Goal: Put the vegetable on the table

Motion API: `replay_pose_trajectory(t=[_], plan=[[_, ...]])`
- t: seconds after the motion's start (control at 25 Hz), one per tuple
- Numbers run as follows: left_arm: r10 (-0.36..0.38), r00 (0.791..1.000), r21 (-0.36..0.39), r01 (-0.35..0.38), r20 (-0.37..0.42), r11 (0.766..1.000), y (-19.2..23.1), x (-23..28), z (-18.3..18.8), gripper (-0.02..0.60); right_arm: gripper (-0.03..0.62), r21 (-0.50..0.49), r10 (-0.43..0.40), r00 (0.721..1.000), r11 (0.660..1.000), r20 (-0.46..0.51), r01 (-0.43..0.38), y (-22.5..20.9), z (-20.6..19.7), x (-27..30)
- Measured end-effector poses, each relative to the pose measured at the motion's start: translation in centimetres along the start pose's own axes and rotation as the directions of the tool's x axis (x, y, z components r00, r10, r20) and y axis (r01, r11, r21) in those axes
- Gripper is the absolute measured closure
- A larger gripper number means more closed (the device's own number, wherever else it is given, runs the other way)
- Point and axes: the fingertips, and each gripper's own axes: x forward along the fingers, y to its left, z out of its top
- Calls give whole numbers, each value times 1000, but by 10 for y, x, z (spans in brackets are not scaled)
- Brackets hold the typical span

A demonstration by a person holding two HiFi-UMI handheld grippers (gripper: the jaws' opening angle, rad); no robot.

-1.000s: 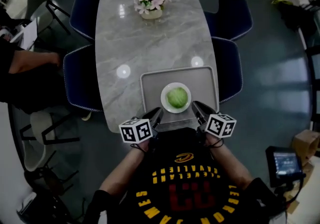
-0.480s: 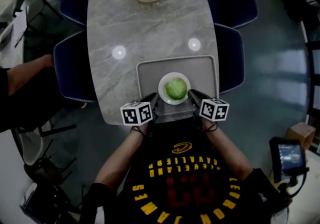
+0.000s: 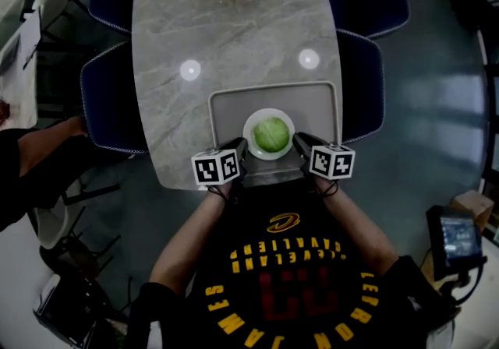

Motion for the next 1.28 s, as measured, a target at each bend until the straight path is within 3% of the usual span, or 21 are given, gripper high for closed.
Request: replay_pose_trajectory(t=[0.32,0.92,1.28], plan=[[-8,1000,-30,8,-21,1000,-1,0,-14,545,537,-3,26,999,1000,-37,-26,5,-9,3],[-57,997,-102,51,-60,993,-2,19,7,545,537,-6,96,990,995,-106,-97,0,5,21],[1,999,-160,-10,-53,987,-3,19,6,545,551,88,145,985,987,-97,-136,-4,10,21]])
